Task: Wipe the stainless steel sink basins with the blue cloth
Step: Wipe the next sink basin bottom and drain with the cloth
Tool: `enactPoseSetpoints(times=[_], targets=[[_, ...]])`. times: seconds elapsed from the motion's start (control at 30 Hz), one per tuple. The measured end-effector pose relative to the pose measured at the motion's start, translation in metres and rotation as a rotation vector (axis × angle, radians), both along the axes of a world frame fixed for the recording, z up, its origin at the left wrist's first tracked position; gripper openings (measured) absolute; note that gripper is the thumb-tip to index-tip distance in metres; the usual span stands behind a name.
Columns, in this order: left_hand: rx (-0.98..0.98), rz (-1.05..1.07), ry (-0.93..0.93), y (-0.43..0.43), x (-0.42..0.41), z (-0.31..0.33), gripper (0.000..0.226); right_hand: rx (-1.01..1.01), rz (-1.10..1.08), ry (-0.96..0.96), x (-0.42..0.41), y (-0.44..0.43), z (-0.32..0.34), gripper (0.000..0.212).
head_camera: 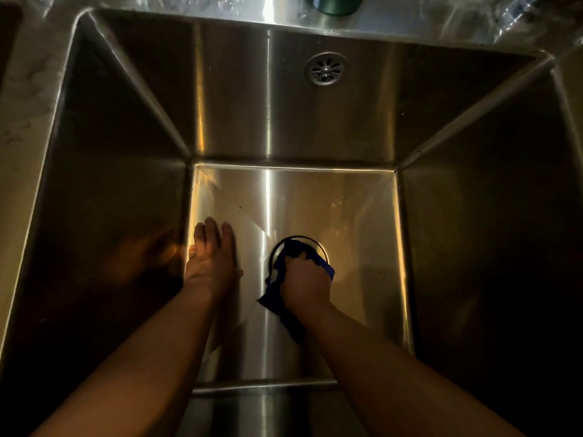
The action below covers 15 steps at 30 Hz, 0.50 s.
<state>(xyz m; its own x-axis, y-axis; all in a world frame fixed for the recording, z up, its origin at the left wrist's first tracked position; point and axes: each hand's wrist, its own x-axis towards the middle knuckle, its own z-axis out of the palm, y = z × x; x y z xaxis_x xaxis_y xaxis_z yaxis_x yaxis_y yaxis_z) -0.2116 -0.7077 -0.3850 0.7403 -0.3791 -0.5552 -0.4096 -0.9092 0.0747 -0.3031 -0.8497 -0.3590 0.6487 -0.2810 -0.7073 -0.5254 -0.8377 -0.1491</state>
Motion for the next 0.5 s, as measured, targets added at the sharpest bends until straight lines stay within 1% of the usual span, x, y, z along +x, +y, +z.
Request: enactPoseSetpoints(times=[0.07, 0.17, 0.3, 0.37, 0.43, 0.5], targets=[[0.003, 0.000, 0.000, 0.000, 0.000, 0.000, 0.100, -0.024, 0.090, -0.012, -0.001, -0.002, 0.002, 0.035], [0.018, -0.002, 0.002, 0.000, 0.000, 0.000, 0.100, -0.089, 0.339, -0.011, -0.005, -0.011, -0.001, 0.046], [0.016, 0.013, 0.006, -0.002, 0.000, 0.001, 0.101, -0.127, 0.768, 0.028, -0.008, -0.037, -0.009, 0.058], [0.017, 0.008, -0.005, -0.001, -0.001, 0.001, 0.102, -0.130, 0.931, 0.049, -0.006, -0.048, -0.010, 0.062], [0.008, 0.004, -0.013, 0.001, -0.001, 0.000, 0.101, -0.125, 0.958, 0.043, -0.004, -0.049, -0.008, 0.058], [-0.013, 0.012, -0.007, 0.002, -0.001, -0.002, 0.101, -0.144, 0.905, 0.031, -0.006, -0.044, -0.005, 0.054]])
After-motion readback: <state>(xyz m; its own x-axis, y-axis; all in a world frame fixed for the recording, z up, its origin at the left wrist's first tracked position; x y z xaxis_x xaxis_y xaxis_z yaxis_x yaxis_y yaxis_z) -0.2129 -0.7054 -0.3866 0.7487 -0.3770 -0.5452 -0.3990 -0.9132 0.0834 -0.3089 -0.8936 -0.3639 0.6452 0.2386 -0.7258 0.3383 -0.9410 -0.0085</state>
